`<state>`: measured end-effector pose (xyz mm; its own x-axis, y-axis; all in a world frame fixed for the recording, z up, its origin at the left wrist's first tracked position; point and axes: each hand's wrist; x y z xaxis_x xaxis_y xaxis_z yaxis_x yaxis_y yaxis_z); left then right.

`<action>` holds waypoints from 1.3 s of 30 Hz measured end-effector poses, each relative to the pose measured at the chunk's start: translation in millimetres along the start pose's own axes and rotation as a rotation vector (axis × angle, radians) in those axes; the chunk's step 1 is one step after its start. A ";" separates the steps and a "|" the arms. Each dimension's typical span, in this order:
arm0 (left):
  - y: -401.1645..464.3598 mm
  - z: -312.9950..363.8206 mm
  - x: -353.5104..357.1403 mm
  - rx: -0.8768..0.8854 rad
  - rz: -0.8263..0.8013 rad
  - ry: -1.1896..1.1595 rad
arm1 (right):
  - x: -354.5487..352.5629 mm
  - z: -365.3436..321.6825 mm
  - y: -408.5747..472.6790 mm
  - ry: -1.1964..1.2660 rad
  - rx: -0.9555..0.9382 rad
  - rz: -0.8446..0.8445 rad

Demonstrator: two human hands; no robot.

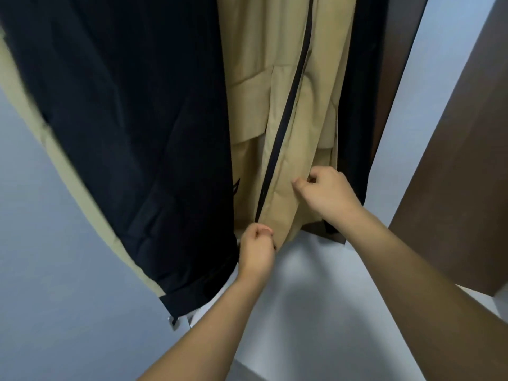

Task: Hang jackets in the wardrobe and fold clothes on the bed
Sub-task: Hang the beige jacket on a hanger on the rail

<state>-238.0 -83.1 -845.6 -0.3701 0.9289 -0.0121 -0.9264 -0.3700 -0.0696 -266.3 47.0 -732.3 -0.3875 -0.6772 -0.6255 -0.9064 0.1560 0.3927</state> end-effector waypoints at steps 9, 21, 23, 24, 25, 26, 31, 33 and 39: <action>33.1 -15.5 -21.0 -0.542 -0.155 -0.484 | 45.5 32.3 -41.4 0.171 0.078 -0.008; 18.9 -23.1 -13.6 -0.384 -0.185 -0.462 | 24.3 62.2 -50.4 0.155 0.095 -0.322; 17.9 -24.4 -17.3 -0.398 -0.169 -0.456 | 23.4 64.0 -49.2 0.147 0.123 -0.331; 18.6 -26.2 -19.8 -0.377 -0.194 -0.453 | 21.9 64.5 -48.6 0.149 0.139 -0.333; 20.1 -27.0 -22.1 -0.354 -0.204 -0.446 | 20.0 65.0 -47.8 0.151 0.155 -0.337; 21.3 -27.0 -25.2 -0.309 -0.192 -0.441 | 18.0 65.5 -47.1 0.157 0.173 -0.346; 20.7 -40.7 -20.1 -0.234 -0.112 -0.377 | 8.6 65.9 -47.3 0.199 0.247 -0.522; 15.8 -51.5 -17.0 -0.188 -0.131 -0.402 | 7.1 67.0 -50.3 0.225 0.235 -0.580; -12.5 -56.1 -30.2 -0.128 -0.083 -0.247 | -0.4 56.4 -57.5 0.229 0.230 -0.731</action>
<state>-211.4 -105.7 -900.3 -0.3137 0.9185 0.2407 -0.9437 -0.2735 -0.1861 -223.6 78.9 -792.7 0.3402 -0.7918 -0.5073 -0.9390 -0.2573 -0.2280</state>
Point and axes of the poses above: each hand's wrist, its own y-axis towards the middle knuckle, its own x-axis out of the palm, z = x × y, and after that the axes turned 9 degrees about z, right-handed
